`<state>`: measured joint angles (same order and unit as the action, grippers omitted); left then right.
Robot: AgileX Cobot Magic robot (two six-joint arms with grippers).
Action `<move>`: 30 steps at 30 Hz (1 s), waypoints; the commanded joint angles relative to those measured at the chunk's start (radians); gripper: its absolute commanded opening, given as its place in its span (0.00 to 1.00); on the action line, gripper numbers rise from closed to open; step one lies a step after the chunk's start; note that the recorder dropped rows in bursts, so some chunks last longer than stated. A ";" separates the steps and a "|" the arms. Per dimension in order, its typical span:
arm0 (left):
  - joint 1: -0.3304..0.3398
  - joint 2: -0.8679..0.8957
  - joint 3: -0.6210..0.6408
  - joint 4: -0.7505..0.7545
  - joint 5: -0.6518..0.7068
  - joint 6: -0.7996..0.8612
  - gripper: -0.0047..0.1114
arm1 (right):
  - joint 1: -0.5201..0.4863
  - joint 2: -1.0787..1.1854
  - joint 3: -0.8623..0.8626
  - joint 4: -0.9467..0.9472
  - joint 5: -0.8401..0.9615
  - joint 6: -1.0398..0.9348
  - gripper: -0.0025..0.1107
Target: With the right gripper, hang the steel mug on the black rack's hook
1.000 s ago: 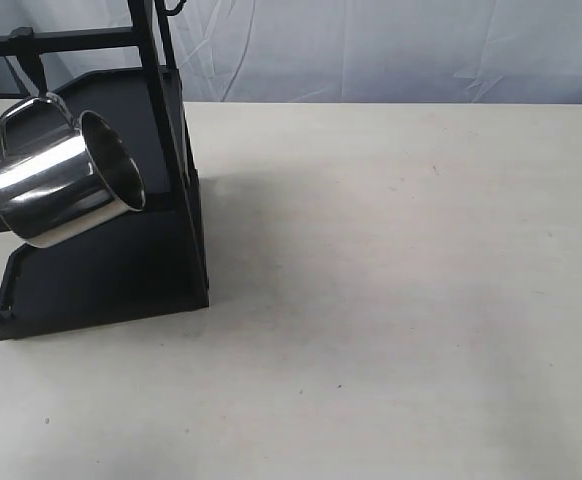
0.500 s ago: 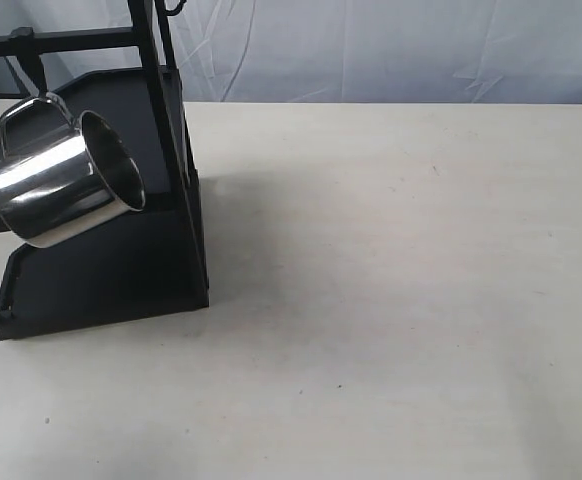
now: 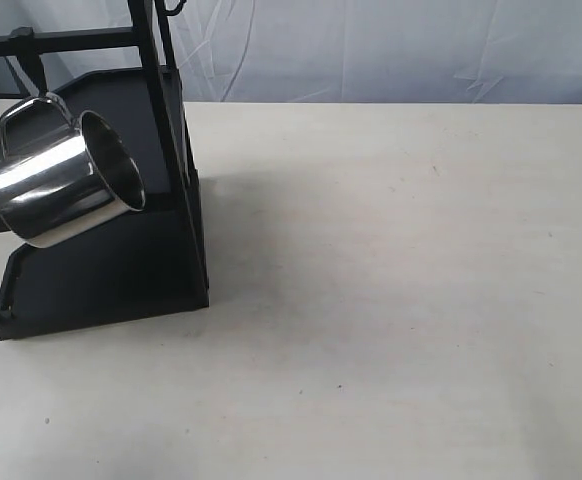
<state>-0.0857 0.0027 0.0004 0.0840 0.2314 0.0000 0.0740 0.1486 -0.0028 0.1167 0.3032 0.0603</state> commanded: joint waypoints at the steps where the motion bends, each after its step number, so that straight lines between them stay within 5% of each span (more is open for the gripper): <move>1: -0.006 -0.003 0.000 0.000 0.001 0.000 0.05 | -0.004 -0.006 0.003 0.008 0.003 0.001 0.02; 30: -0.006 -0.003 0.000 0.002 0.001 0.000 0.05 | -0.004 -0.006 0.003 0.026 0.001 -0.001 0.02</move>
<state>-0.0857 0.0027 0.0004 0.0840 0.2314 0.0000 0.0740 0.1486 -0.0028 0.1441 0.3096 0.0628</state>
